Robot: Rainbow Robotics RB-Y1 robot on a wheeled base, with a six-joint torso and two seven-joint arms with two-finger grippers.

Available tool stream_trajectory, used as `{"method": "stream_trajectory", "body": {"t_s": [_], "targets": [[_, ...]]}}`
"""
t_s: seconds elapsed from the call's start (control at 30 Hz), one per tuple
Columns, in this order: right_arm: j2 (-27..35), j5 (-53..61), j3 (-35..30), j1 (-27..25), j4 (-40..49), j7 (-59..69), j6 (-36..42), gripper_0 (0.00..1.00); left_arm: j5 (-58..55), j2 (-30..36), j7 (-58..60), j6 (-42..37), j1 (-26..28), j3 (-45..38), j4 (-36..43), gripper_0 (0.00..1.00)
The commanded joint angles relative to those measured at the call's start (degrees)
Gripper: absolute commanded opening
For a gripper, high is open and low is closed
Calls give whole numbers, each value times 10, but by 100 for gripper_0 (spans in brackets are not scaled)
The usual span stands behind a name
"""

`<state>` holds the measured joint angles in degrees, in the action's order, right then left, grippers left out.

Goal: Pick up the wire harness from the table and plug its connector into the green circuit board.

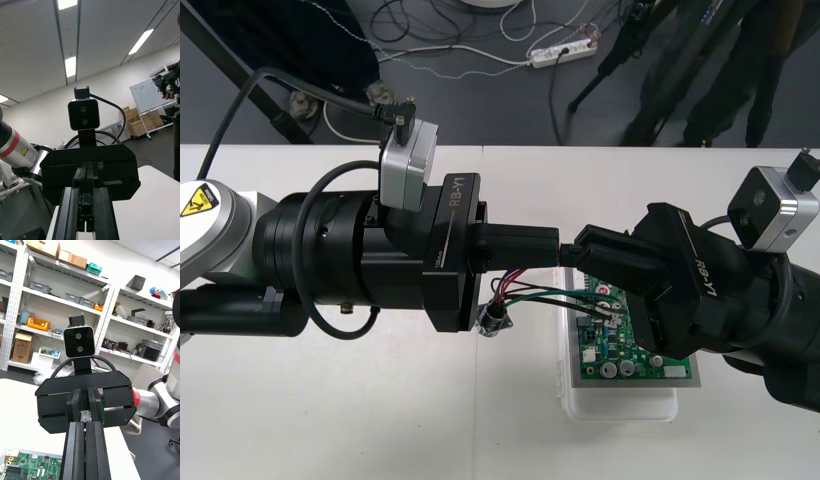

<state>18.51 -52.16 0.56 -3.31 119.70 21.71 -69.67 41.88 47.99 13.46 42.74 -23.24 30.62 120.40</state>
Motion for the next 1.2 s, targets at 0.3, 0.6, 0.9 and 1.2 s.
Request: {"method": "stream_trajectory", "body": {"t_s": [0.3, 0.6, 0.9, 1.2], "targets": [[-11, 14, -1, 14, 15, -13, -15, 0, -7, 16, -26, -26, -23, 1, 12, 0], [-9, 14, -5, 13, 9, -13, -15, 88, -7, 16, -37, -26, -23, 1, 12, 0], [3, 14, -11, 13, 0, -17, -15, 100, -7, 15, -46, -26, -23, 1, 12, 0], [36, 8, -35, 12, -19, -21, -32, 100, -7, 15, -100, -25, -8, 0, 0, 0]]}}
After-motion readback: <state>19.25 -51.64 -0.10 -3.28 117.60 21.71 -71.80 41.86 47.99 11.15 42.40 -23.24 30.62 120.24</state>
